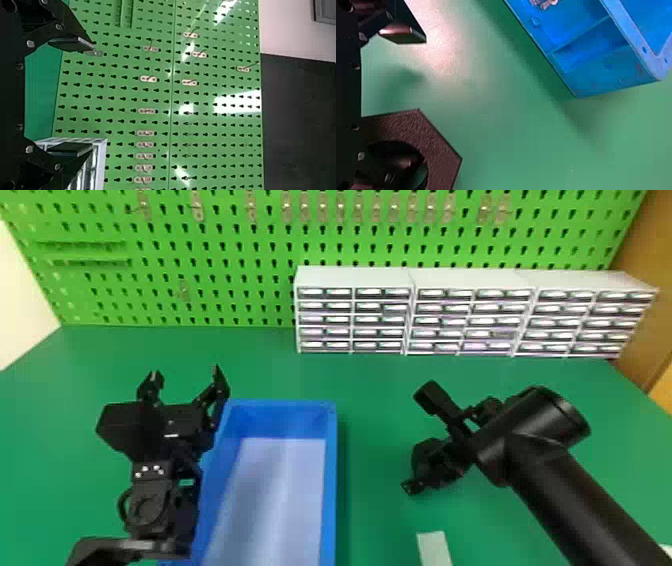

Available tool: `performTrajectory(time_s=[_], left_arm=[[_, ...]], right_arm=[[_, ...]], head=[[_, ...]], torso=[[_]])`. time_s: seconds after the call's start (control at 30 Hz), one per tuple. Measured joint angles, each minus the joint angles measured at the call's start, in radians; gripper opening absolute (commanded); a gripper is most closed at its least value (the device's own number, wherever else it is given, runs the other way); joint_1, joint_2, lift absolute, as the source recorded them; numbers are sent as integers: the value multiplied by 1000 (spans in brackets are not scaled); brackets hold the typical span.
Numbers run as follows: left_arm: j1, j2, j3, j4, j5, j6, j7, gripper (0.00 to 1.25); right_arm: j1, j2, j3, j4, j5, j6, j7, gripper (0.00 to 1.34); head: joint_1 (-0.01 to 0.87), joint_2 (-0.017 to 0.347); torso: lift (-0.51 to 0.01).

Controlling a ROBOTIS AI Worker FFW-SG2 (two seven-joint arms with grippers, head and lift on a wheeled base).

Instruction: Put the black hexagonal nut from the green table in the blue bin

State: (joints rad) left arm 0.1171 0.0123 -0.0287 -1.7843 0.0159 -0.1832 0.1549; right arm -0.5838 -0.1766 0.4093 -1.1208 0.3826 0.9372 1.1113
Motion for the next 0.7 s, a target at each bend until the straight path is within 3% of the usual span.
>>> performTrajectory(time_s=[0.1,0.3,0.47,0.7], left_arm=[[0,0,0,0,1,-1,0,879],[0,0,1,0,1,-1,0,879],[1,0,2,0,1,-1,0,879],[2,0,6,0,1,-2,0,879]], right_arm=[[0,0,1,3,-5,0,-2,462],[0,0,10,4,-5,-7,-6,446],[0,-1,11,6,-4,-30,-16,252],[11,-3,4,-3,-7,-69,-51,215]], head=[[657,57],[657,57],[657,57],[657,57]], torso=[[-95],[-95],[-95],[-95]])
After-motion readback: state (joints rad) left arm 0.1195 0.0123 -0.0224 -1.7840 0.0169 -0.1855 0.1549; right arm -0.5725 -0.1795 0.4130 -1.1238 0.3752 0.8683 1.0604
